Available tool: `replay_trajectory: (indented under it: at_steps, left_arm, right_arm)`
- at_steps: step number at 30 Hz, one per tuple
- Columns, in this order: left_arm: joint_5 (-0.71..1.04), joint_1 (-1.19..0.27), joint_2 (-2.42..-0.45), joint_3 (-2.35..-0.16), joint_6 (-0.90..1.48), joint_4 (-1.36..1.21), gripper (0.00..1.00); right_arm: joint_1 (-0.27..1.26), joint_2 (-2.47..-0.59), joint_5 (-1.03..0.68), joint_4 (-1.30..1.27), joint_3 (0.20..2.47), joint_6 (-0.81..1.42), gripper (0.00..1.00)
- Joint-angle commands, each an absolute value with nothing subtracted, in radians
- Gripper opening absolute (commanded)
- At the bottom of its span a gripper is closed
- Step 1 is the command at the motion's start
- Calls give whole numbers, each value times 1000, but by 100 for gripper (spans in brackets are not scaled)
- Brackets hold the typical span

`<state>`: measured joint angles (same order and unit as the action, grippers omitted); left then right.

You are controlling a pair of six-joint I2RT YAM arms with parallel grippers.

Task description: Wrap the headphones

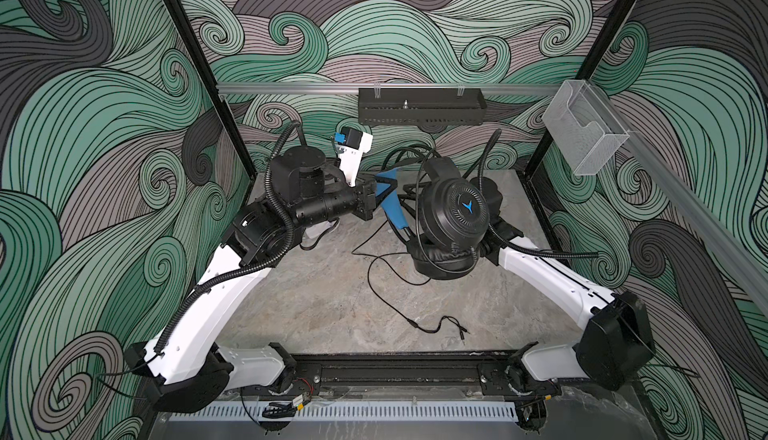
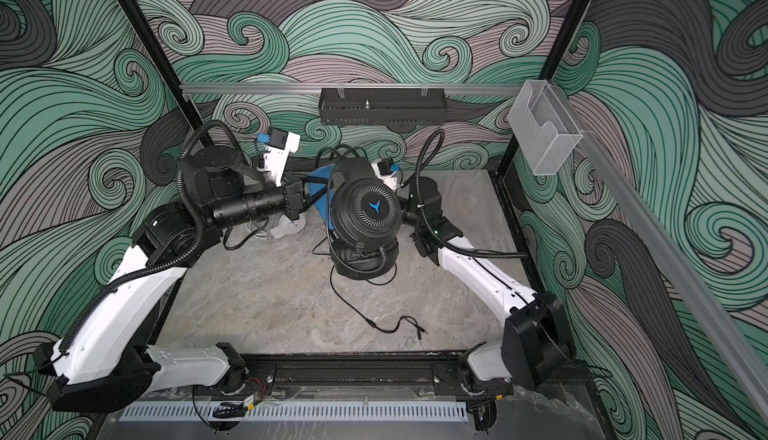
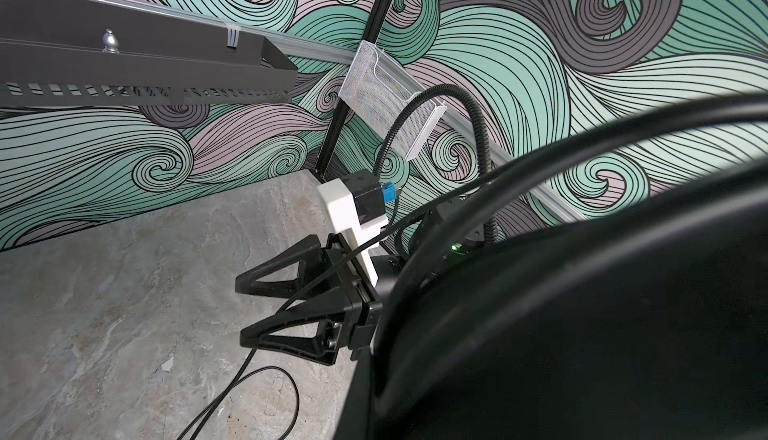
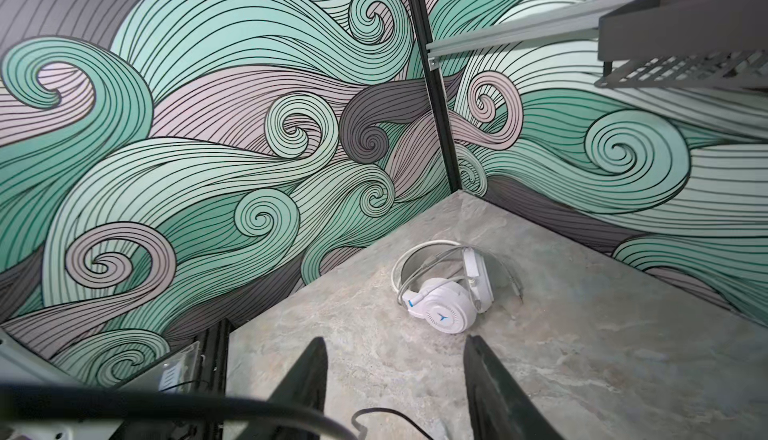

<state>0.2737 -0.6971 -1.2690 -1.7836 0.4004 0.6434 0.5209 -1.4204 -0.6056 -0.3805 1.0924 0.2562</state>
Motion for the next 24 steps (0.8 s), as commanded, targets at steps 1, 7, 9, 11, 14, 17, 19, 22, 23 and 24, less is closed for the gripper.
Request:
replay_trajectory:
  at_steps: [1, 7, 9, 11, 14, 17, 19, 22, 23, 24]
  left_arm:
    - [251, -703, -1256, -1823, 462, 597, 0]
    - [231, -703, -1245, -1801, 487, 584, 0]
    - [228, -703, -1244, -1798, 492, 580, 0]
    - [230, -703, -1249, -1800, 497, 581, 0]
    - [232, -703, -1250, -1798, 509, 578, 0]
    - [232, -703, -1244, -1787, 521, 572, 0]
    - [232, -704, -1242, -1783, 526, 572, 0]
    - [230, -704, -1244, -1784, 530, 572, 0]
    - [230, -703, -1245, -1786, 532, 571, 0]
    - [230, -704, -1248, -1790, 536, 570, 0]
  right_arm:
    - [532, -1438, -623, -445, 1077, 301, 51]
    - [543, -1461, -630, -462, 1071, 319, 45]
    - [546, -1469, -630, -472, 1060, 331, 44]
    - [545, -1477, -627, -497, 1046, 352, 45]
    - [545, -1495, -625, -532, 1037, 385, 47]
    - [550, -1513, -629, -552, 1040, 404, 47]
    - [554, -1524, -631, -559, 1044, 412, 47]
    - [566, -1538, -631, -561, 1045, 416, 46]
    - [571, -1543, -631, -562, 1044, 417, 45]
    - [577, -1550, -635, -565, 1042, 417, 43]
